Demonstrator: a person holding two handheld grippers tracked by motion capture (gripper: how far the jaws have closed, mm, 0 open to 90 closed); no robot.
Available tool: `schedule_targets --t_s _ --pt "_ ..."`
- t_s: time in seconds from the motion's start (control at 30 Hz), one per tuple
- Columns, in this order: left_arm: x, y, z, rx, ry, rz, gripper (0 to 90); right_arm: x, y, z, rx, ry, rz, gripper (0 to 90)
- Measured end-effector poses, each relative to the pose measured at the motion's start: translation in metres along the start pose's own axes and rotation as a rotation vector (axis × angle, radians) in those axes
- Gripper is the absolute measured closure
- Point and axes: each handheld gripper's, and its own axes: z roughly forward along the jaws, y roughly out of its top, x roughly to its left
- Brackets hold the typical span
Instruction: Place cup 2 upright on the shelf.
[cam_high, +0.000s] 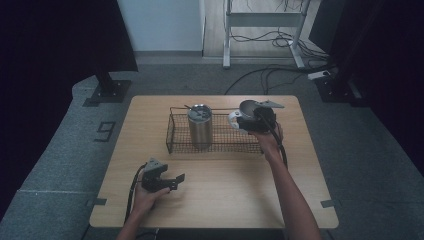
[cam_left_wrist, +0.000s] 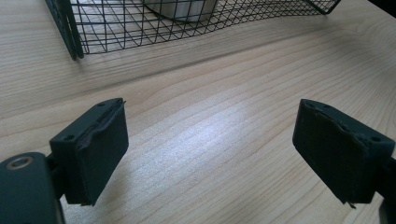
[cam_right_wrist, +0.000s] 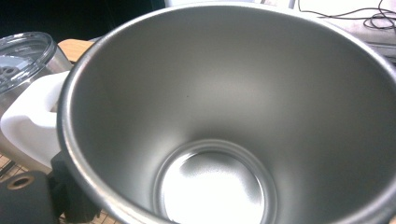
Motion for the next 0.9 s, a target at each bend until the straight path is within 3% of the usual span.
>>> schedule_targets --t_s 0.9 --pt "0.002 -0.001 0.0 0.009 -0.002 0.001 10.7 -0.001 -0.009 0.033 0.051 -0.026 0.008 7.7"
